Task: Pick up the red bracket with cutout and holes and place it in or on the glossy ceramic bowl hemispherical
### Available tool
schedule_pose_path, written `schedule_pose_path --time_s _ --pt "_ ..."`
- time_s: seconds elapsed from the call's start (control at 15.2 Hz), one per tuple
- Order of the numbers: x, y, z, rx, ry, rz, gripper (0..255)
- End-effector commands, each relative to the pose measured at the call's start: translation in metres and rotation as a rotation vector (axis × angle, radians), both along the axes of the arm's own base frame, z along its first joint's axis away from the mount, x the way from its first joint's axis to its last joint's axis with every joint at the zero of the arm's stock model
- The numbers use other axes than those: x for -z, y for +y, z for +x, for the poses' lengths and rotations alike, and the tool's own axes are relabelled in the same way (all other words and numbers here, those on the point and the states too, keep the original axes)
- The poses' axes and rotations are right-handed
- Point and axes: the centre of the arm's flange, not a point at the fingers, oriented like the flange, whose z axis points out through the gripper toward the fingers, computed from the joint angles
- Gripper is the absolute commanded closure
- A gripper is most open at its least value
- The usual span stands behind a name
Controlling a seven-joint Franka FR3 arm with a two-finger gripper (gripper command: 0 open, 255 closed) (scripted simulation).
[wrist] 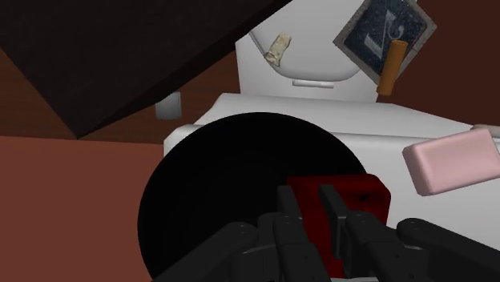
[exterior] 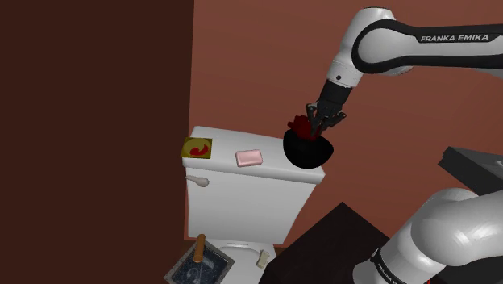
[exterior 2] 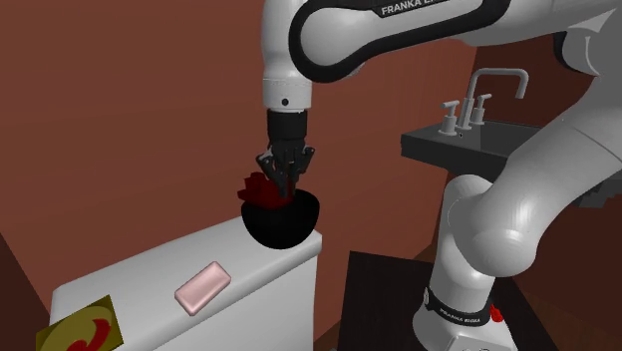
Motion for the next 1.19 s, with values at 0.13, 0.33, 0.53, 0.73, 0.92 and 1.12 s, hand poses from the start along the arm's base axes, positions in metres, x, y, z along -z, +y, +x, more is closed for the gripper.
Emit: schedule_pose_path --time_s 0.13,0.33,0.53,0.73,0.92,1.12 --pt "0.022 0.0 0.0 0.0 -0.001 0.0 255" --pt "0.037 0.0 0.0 0.0 -0.001 0.0 255" --pt "0.047 0.0 0.0 0.0 -0.001 0.0 255" --pt "0.047 0.0 0.0 0.0 -0.001 0.0 255" --pt "0.047 0.0 0.0 0.0 -0.001 0.0 255" --pt "0.047 0.0 0.001 0.0 -0.001 0.0 0"
